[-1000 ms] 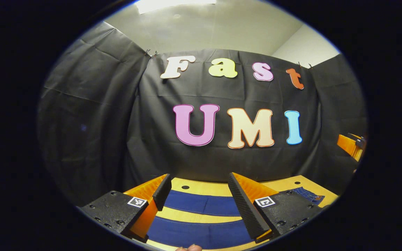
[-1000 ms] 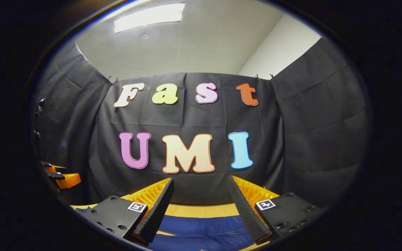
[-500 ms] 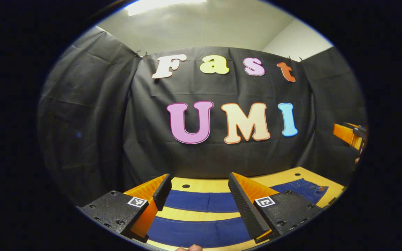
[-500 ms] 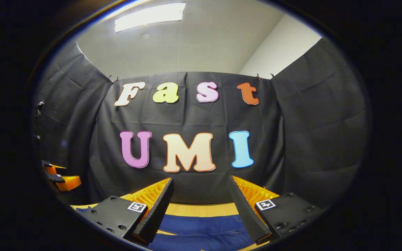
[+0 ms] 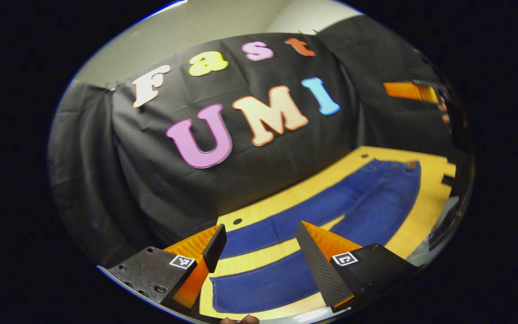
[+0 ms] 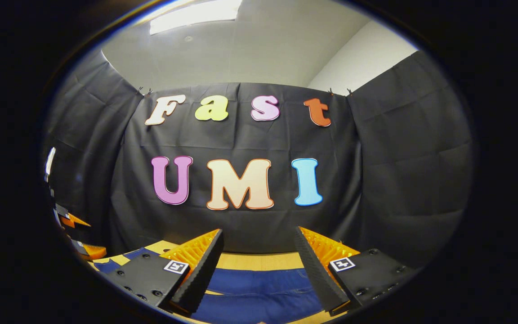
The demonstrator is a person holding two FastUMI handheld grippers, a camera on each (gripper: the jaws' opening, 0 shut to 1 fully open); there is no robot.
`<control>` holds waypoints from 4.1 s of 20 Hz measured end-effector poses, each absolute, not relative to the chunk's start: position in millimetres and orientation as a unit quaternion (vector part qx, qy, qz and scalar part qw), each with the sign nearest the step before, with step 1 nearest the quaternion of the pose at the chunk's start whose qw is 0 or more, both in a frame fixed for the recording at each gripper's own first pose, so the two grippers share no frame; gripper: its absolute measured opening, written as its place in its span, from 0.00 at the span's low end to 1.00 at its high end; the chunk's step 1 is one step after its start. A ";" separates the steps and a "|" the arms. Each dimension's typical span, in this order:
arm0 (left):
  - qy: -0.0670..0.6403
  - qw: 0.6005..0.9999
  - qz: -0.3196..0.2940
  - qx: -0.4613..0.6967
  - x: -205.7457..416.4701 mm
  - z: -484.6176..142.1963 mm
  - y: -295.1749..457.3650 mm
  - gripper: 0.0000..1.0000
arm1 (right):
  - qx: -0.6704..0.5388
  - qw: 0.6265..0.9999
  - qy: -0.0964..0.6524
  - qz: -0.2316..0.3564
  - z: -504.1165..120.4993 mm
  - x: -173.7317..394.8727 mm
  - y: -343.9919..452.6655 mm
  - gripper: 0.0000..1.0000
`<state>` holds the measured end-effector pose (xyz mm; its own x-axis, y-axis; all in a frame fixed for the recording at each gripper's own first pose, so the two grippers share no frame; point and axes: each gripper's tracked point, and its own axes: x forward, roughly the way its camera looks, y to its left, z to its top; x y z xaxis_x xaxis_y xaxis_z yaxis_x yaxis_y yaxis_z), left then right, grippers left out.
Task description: Grasp the waist and the cuffs of the jeans and fold them to make the two legs overlap; first hold the waist and fold one-third of the jeans toward the cuffs, then hold the cuffs and fold the remaining one-third in the same direction to finish folding.
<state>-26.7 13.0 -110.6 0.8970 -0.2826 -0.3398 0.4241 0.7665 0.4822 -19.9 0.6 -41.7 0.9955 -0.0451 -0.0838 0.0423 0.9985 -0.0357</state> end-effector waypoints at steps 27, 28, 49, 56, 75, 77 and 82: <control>0.362 0.701 -0.299 0.537 -43.7 -350.6 111.9 0.83 | -0.069 0.989 0.089 -0.095 -76.1 -43.4 -32.1 0.98; 0.361 0.697 -0.302 0.541 -39.5 -352.8 110.9 0.82 | -0.068 0.989 0.091 -0.096 -79.3 -44.2 -33.4 0.98; 0.433 0.702 -0.284 0.490 -46.4 -372.3 100.7 0.00 | -0.277 0.933 0.228 -0.013 -190.8 -53.3 -145.0 0.99; 0.462 0.698 -0.262 0.481 -46.5 -373.2 101.7 0.00 | -0.383 0.859 0.331 0.080 -292.5 -81.3 -185.3 0.98; 0.498 0.693 -0.208 0.478 -40.0 -375.0 102.4 0.00 | -0.536 0.716 0.376 0.242 -429.3 -55.5 -199.7 0.80; 0.500 0.691 -0.205 0.480 -39.5 -375.4 101.9 0.00 | -0.534 0.714 0.377 0.251 -438.3 -52.8 -196.0 0.66; 0.503 0.691 -0.199 0.480 -38.3 -376.4 102.3 0.00 | -0.543 0.701 0.386 0.255 -456.0 -52.4 -190.0 0.19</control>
